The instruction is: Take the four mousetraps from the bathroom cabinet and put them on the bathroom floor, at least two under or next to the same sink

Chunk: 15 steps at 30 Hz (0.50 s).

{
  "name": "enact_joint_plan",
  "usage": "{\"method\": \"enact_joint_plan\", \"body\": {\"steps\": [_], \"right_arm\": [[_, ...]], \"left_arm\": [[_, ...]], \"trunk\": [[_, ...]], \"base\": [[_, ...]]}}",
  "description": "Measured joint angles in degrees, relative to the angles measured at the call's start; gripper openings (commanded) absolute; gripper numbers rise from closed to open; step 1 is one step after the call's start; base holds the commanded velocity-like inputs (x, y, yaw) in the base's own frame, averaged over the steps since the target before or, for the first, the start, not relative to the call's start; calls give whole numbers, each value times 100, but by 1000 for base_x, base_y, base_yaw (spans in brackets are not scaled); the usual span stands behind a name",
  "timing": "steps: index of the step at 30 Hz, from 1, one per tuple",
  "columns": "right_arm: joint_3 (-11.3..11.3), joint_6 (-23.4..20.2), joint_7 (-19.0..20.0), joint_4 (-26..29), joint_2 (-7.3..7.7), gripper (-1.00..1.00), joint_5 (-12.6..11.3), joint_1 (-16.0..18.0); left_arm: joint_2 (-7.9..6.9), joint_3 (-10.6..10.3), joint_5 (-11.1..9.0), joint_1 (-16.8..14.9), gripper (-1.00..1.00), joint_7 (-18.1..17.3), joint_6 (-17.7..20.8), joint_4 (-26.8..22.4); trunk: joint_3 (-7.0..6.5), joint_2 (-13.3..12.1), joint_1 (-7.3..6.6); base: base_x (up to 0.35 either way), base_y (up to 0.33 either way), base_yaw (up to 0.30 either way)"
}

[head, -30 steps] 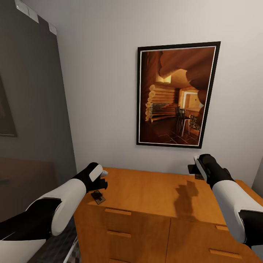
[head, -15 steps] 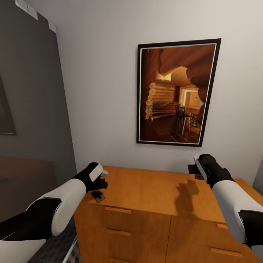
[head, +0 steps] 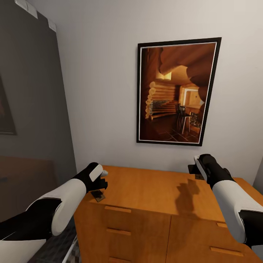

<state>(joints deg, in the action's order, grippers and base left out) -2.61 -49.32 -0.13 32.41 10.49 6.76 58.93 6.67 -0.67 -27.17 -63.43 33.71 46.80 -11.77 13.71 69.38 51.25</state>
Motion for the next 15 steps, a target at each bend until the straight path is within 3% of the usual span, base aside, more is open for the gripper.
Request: {"method": "enact_joint_plan", "body": {"steps": [7,15], "right_arm": [[0,3,-1,-4,-7,-100,-1,0],[0,8,-2,-5,-8,-100,0,0]], "left_arm": [[-8,11,-23,0,100,-3,2,0],[-4,12,-18,0,100,-3,0,0]], "trunk": [[126,281,154],[126,283,154]], "base": [[0,0,0],[0,0,0]]}}
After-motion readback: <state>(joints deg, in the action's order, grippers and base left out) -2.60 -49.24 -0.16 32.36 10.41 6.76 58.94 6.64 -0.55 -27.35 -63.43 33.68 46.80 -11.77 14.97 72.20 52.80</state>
